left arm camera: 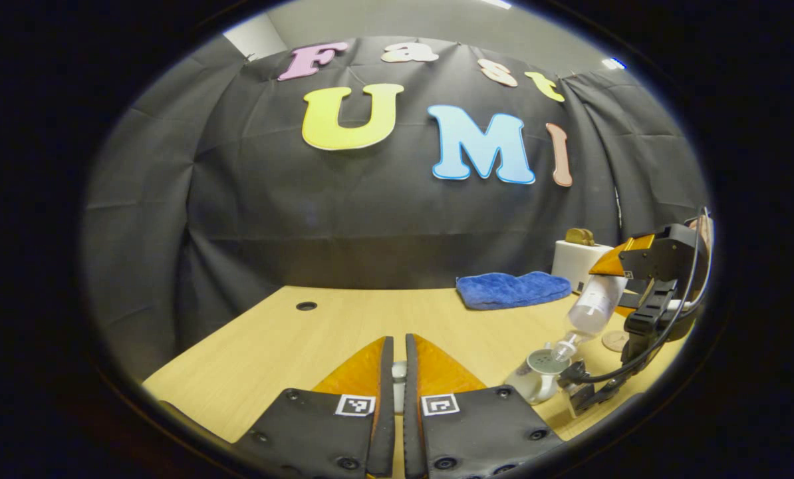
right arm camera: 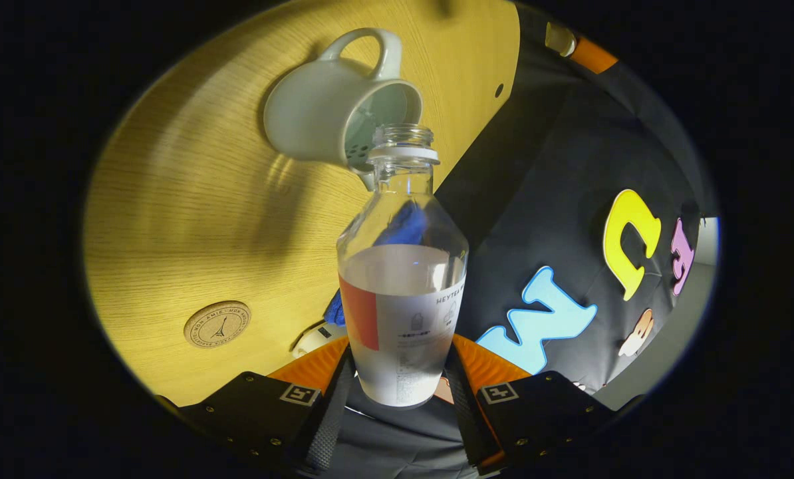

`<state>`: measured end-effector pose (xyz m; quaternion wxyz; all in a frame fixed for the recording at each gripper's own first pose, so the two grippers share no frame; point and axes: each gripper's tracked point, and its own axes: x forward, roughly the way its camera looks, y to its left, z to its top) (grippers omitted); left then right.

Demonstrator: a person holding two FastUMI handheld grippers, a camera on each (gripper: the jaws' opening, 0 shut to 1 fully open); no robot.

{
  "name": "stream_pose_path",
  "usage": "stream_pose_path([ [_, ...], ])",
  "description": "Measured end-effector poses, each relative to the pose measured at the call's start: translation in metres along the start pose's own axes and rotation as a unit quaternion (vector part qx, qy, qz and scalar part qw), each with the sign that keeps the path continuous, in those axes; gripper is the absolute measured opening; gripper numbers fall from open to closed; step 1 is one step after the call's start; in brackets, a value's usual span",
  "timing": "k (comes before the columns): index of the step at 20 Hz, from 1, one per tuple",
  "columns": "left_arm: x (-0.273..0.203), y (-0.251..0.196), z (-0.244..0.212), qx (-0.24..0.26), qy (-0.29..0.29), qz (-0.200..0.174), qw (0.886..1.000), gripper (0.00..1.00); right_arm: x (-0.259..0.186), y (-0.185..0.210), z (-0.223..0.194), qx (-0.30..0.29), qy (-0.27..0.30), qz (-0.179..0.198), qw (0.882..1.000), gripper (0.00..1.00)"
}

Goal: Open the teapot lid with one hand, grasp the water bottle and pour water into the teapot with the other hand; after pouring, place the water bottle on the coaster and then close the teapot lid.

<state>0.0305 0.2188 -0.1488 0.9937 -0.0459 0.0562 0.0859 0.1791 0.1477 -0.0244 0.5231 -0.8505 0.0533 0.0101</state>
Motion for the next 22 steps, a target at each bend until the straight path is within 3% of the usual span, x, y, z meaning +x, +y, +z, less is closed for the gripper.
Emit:
stream_pose_path([
  [7, -0.006, 0.003, 0.000, -0.002, 0.000, 0.010, 1.000, 0.11, -0.002, 0.001, -0.003, -0.001, -0.004, 0.005, 1.000, 0.72],
  [13, -0.010, 0.000, 0.006, 0.000, 0.006, 0.030, 1.000, 0.12, 0.003, 0.012, 0.000, 0.105, -0.027, 0.030, 0.994, 0.73],
  [17, -0.013, -0.003, 0.010, 0.004, 0.015, 0.048, 0.999, 0.12, 0.003, 0.028, 0.013, 0.209, -0.056, 0.062, 0.974, 0.73],
  [22, -0.009, -0.021, 0.021, 0.012, 0.016, 0.055, 0.998, 0.10, 0.003, 0.055, 0.018, 0.335, -0.075, 0.122, 0.931, 0.74],
])
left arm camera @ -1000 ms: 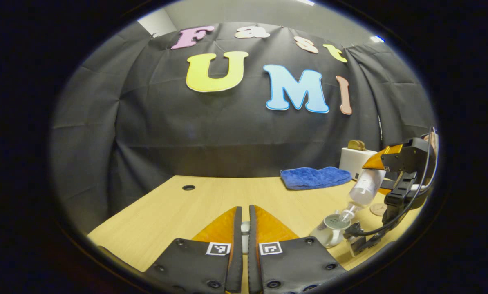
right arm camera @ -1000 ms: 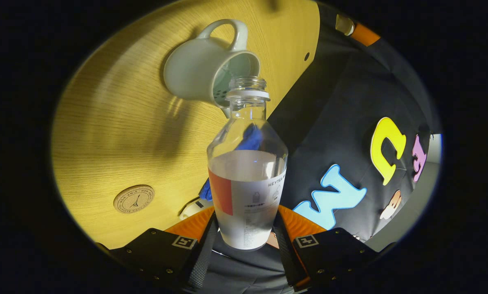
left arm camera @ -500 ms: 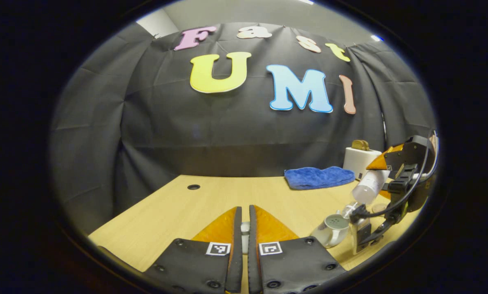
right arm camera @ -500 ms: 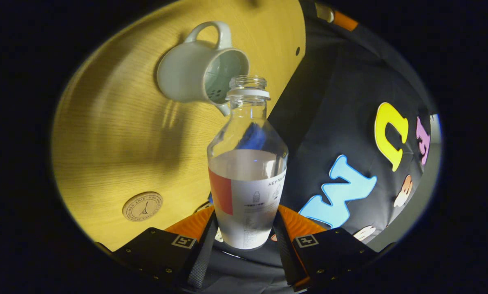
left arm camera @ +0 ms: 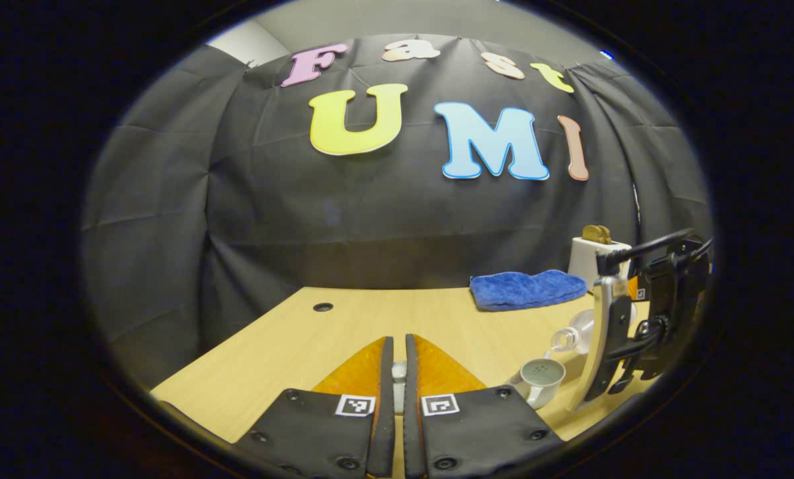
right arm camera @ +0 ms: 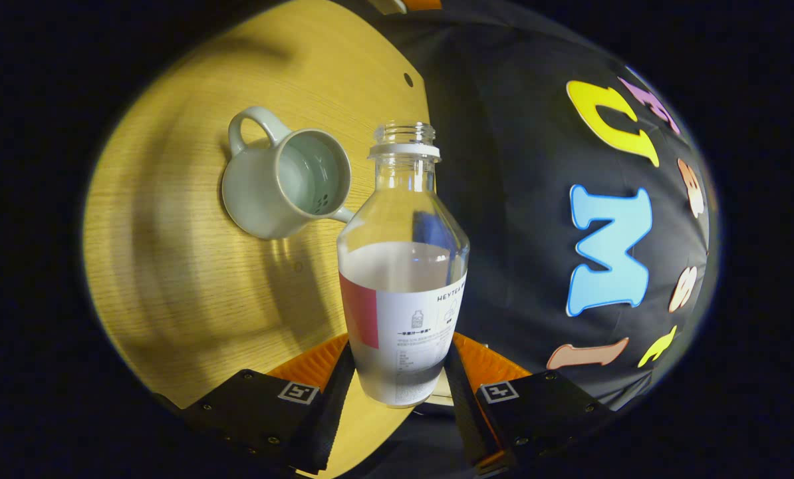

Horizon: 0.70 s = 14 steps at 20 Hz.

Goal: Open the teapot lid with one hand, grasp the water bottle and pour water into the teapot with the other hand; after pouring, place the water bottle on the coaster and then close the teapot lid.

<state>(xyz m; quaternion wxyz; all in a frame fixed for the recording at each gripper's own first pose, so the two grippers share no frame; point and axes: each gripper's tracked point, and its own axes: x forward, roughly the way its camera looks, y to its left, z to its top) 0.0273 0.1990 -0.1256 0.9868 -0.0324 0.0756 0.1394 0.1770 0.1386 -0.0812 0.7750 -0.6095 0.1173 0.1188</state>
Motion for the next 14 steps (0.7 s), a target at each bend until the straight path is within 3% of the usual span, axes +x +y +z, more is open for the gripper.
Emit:
stream_pose_path([
  [7, 0.011, -0.044, 0.008, 0.002, 0.003, -0.018, 1.000, 0.12, -0.002, 0.009, -0.028, 0.149, -0.016, 0.028, 0.988, 0.73],
  [14, 0.018, -0.093, 0.016, 0.008, 0.001, -0.046, 0.999, 0.12, -0.012, 0.025, -0.051, 0.298, -0.036, 0.055, 0.952, 0.73],
])
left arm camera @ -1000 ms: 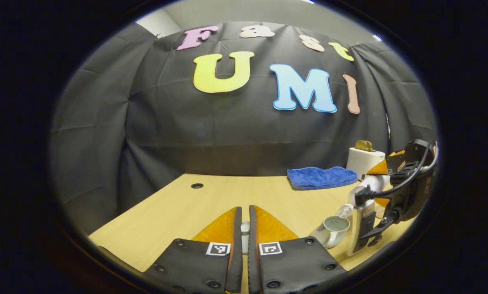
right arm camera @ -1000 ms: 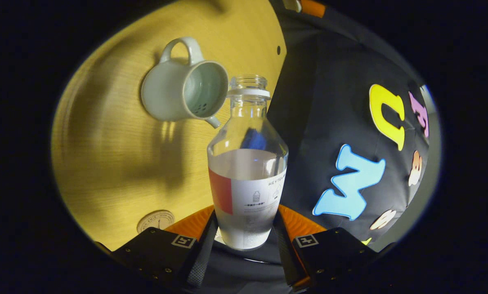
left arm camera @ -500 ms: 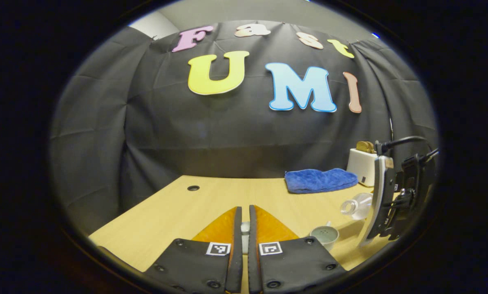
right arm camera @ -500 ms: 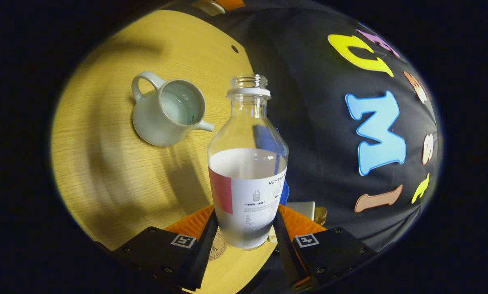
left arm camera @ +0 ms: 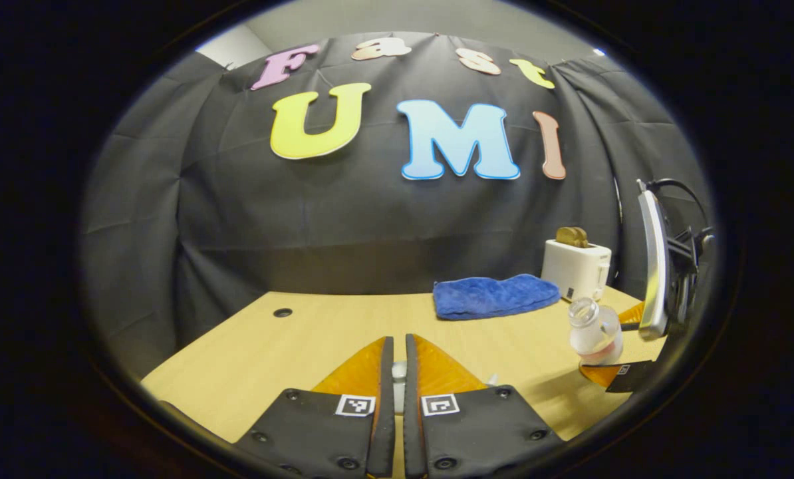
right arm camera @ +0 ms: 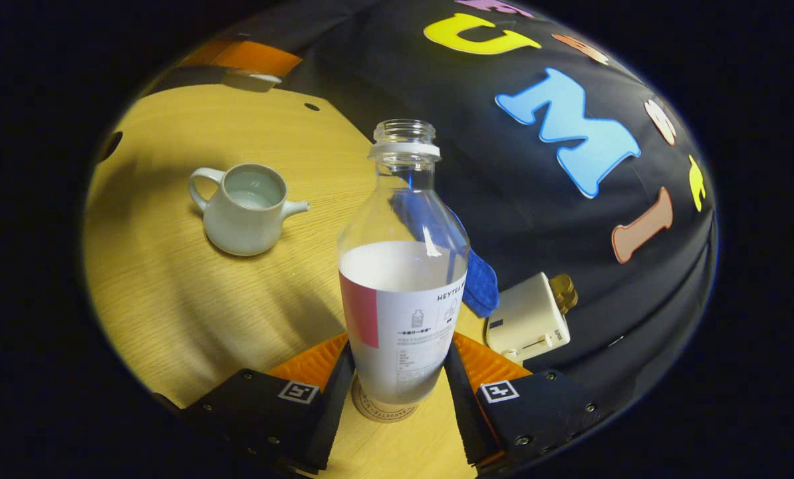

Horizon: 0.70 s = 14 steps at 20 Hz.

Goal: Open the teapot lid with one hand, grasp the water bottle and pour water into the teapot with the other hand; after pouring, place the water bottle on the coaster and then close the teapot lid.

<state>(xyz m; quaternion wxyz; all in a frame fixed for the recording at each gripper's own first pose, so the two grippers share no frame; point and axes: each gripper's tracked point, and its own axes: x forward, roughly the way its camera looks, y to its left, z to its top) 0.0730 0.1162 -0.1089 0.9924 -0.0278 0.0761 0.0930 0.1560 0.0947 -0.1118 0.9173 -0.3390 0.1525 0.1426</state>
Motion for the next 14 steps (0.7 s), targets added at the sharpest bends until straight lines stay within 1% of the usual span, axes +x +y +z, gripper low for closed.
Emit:
stream_pose_path([
  [3, 0.002, -0.019, 0.004, 0.004, 0.000, -0.010, 1.000, 0.12, 0.000, -0.006, -0.011, 0.075, -0.004, 0.009, 0.997, 0.73],
  [5, 0.001, -0.028, 0.007, 0.004, -0.001, -0.014, 1.000, 0.12, 0.004, -0.009, -0.020, 0.131, -0.006, 0.021, 0.991, 0.73],
  [7, -0.001, -0.036, 0.009, 0.005, 0.002, -0.016, 1.000, 0.12, 0.006, -0.011, -0.026, 0.185, -0.011, 0.033, 0.982, 0.73],
  [8, -0.003, -0.040, 0.009, 0.006, 0.004, -0.018, 1.000, 0.12, 0.013, -0.019, -0.025, 0.207, -0.019, 0.037, 0.977, 0.73],
  [11, -0.004, -0.050, 0.009, 0.010, 0.009, -0.019, 1.000, 0.12, 0.020, -0.024, -0.036, 0.269, -0.032, 0.045, 0.962, 0.73],
  [12, -0.005, -0.052, 0.008, 0.010, 0.009, -0.019, 1.000, 0.12, 0.023, -0.025, -0.039, 0.287, -0.036, 0.047, 0.956, 0.73],
  [14, -0.004, -0.058, 0.008, 0.010, 0.012, -0.020, 1.000, 0.12, 0.027, -0.029, -0.042, 0.304, -0.041, 0.048, 0.951, 0.74],
])
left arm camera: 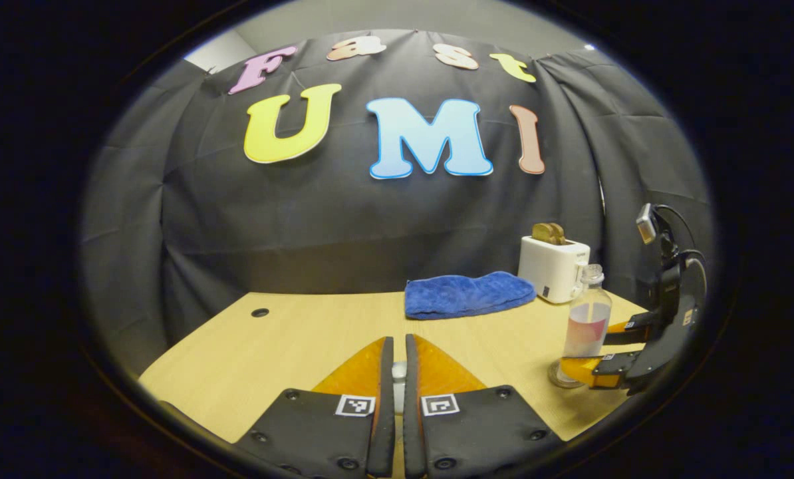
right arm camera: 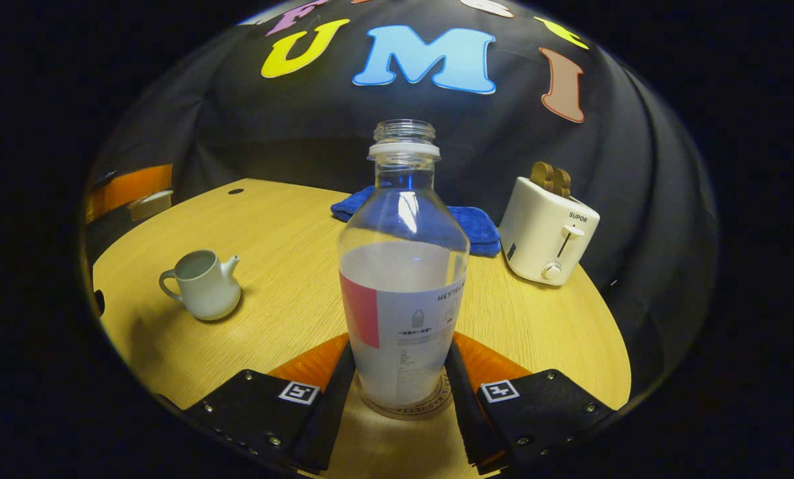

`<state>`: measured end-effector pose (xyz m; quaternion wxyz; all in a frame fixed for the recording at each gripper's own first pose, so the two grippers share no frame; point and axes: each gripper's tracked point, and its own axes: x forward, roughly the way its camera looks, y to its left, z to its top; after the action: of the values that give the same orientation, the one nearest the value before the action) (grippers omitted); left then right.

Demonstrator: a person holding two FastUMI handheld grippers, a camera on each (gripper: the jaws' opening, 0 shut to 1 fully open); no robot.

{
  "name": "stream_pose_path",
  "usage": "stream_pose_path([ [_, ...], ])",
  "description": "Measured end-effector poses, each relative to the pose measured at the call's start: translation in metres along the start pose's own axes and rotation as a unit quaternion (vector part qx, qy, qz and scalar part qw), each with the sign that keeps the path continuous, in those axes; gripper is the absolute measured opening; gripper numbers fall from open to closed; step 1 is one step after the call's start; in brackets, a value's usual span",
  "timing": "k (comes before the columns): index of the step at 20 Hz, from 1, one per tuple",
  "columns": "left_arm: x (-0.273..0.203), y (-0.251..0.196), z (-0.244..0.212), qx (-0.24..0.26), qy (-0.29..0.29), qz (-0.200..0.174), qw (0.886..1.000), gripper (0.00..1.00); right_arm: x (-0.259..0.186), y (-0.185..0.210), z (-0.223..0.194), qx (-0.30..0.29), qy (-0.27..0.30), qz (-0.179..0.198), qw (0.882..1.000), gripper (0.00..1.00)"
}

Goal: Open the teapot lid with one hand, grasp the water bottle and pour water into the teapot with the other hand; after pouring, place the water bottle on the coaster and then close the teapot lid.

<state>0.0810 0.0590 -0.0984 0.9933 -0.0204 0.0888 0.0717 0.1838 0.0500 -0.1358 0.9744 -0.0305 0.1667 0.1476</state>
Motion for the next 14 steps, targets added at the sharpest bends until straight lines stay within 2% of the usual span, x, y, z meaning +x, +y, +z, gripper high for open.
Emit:
stream_pose_path([
  [8, 0.007, -0.014, 0.001, 0.010, 0.002, -0.009, 1.000, 0.12, -0.002, -0.009, -0.004, 0.003, -0.011, 0.005, 1.000, 0.73],
  [14, 0.011, -0.025, -0.002, 0.013, 0.005, -0.019, 1.000, 0.11, -0.006, -0.014, -0.015, 0.026, 0.015, 0.011, 0.999, 0.79],
])
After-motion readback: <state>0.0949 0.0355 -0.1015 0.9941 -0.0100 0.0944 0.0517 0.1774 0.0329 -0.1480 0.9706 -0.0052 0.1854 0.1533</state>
